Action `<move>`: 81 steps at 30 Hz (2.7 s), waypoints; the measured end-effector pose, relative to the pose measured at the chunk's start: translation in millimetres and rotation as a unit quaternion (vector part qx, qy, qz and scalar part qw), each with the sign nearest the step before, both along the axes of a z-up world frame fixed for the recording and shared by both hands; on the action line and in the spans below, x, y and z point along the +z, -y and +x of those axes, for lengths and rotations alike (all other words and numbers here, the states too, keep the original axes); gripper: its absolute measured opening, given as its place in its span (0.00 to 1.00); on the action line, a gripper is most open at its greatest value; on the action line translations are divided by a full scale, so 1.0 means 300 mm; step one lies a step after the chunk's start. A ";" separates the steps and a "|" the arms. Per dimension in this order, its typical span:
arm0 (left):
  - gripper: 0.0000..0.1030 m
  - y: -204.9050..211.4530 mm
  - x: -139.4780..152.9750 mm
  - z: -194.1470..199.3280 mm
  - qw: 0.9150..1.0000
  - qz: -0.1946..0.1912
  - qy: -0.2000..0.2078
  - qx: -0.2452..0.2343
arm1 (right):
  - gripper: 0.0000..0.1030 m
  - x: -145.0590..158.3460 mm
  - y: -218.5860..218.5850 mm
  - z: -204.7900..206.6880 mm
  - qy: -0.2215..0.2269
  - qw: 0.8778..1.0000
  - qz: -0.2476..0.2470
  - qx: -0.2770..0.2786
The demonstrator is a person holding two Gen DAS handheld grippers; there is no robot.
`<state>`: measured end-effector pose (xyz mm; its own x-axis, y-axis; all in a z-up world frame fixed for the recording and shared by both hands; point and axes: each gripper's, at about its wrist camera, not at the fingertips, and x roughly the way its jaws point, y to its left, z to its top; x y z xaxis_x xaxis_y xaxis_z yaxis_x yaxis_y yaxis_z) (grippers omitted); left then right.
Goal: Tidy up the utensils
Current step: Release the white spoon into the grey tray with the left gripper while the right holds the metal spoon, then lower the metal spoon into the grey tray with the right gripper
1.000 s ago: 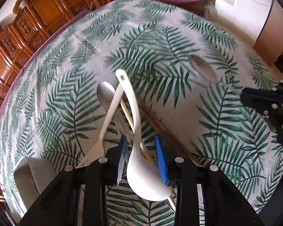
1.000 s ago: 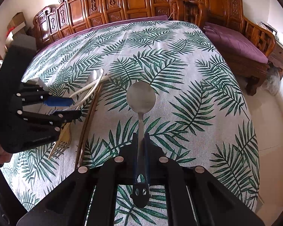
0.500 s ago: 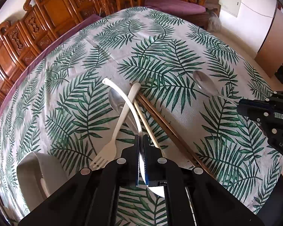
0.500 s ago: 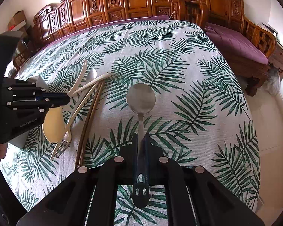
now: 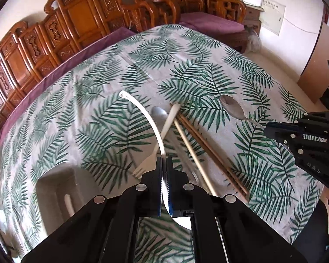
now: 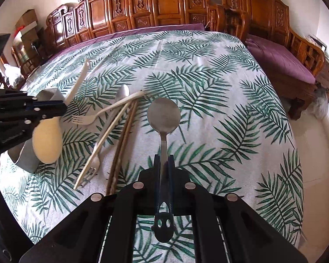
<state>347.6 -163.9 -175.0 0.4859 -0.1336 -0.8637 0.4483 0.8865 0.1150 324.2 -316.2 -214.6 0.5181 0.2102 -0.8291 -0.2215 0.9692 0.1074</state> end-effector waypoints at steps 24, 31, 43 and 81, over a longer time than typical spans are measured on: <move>0.03 -0.478 0.107 -0.118 0.997 -0.018 0.024 0.077 | 0.08 0.185 -0.423 -0.043 0.033 0.997 -0.006 0.067; 0.03 -0.576 0.077 -0.132 0.995 -0.014 0.014 0.093 | 0.08 0.191 -0.560 -0.056 0.032 0.995 -0.007 0.090; 0.04 -0.653 0.037 -0.151 0.995 -0.030 0.010 0.096 | 0.08 0.186 -0.731 -0.073 0.028 0.993 -0.009 0.118; 0.05 -1.009 0.113 -0.342 0.981 -0.091 0.064 0.157 | 0.08 0.036 -1.121 0.033 -0.031 0.991 -0.022 0.130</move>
